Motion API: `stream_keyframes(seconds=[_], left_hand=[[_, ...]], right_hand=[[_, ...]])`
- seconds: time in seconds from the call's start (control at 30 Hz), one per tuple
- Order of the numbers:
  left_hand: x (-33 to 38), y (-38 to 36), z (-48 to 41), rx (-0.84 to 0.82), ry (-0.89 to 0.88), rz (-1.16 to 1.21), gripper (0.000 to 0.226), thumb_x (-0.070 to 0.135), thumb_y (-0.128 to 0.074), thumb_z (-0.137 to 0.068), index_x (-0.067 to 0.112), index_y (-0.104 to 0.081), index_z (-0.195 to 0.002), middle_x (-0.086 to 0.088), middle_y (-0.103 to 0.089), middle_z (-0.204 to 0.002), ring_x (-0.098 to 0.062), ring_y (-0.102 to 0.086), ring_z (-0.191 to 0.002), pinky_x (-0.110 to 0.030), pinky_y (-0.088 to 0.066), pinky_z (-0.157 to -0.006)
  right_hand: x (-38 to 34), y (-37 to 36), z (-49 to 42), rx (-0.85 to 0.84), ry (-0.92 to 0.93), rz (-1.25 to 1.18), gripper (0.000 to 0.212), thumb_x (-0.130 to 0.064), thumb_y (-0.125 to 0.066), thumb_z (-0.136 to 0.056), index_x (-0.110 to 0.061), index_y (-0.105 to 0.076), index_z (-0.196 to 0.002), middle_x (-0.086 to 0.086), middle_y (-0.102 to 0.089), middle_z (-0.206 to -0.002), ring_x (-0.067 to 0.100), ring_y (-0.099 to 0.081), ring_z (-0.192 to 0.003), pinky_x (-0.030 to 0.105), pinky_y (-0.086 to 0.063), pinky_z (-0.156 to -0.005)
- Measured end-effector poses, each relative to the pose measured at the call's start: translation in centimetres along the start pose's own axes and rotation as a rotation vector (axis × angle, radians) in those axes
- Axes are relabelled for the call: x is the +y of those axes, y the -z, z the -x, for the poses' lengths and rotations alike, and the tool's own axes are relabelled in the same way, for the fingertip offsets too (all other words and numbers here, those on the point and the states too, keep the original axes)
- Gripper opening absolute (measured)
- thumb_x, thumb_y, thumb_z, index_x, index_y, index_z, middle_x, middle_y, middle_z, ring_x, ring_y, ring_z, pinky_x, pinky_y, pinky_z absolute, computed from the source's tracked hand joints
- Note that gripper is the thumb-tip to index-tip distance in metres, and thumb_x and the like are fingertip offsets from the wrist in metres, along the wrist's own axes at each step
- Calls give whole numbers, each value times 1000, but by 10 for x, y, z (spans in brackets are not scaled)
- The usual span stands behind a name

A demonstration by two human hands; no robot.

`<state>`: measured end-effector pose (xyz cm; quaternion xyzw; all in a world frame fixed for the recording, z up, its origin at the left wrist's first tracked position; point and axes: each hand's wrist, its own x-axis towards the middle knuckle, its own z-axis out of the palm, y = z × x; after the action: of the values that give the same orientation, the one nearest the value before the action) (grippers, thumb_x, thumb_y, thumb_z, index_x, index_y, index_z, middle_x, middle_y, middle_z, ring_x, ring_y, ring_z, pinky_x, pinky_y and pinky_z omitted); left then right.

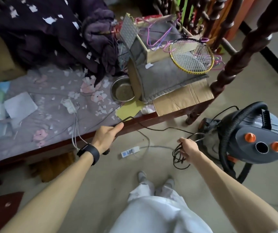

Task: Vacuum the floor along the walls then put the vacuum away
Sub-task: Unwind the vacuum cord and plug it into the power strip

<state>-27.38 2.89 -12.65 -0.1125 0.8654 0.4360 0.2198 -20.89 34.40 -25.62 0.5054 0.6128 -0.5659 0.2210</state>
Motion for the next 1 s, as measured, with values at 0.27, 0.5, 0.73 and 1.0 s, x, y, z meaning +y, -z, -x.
stream_keyframes(seconds=[0.27, 0.5, 0.73, 1.0], left_hand=[[-31, 10, 26, 165, 97, -155, 67, 60, -48, -94, 14, -34, -48, 4, -37, -42, -17, -39, -46, -35, -29, -55], [-37, 4, 22, 202, 174, -71, 61, 61, -43, -96, 15, -42, -55, 3, -42, -47, -14, -38, -44, -32, -29, -53], [-31, -44, 9, 14, 538, 910, 31, 13, -37, -104, 5, -63, -88, -1, -52, -60, -12, -44, -44, -22, -34, -43], [-23, -78, -1, 209, 681, 1506, 30, 1, -25, -103, 5, -51, -88, -6, -56, -80, -23, -60, -76, -31, -51, -75]], right_hand=[[-46, -31, -5, -106, 15, -290, 10, -28, -63, -99, -21, -71, -103, 9, -55, -102, 20, -68, -85, 20, -37, -54], [-44, -56, 7, -323, -24, 121, 49, -31, -65, -101, -8, -55, -143, 16, -49, -156, 29, -53, -138, 41, -42, -112], [-6, -86, 68, -666, 111, 416, 22, -33, -63, -102, -32, -68, -124, -5, -71, -127, 14, -67, -109, 30, -51, -83], [25, -81, 83, -651, 234, 399, 28, -40, -63, -103, -14, -73, -105, -3, -69, -91, 7, -62, -76, 13, -44, -61]])
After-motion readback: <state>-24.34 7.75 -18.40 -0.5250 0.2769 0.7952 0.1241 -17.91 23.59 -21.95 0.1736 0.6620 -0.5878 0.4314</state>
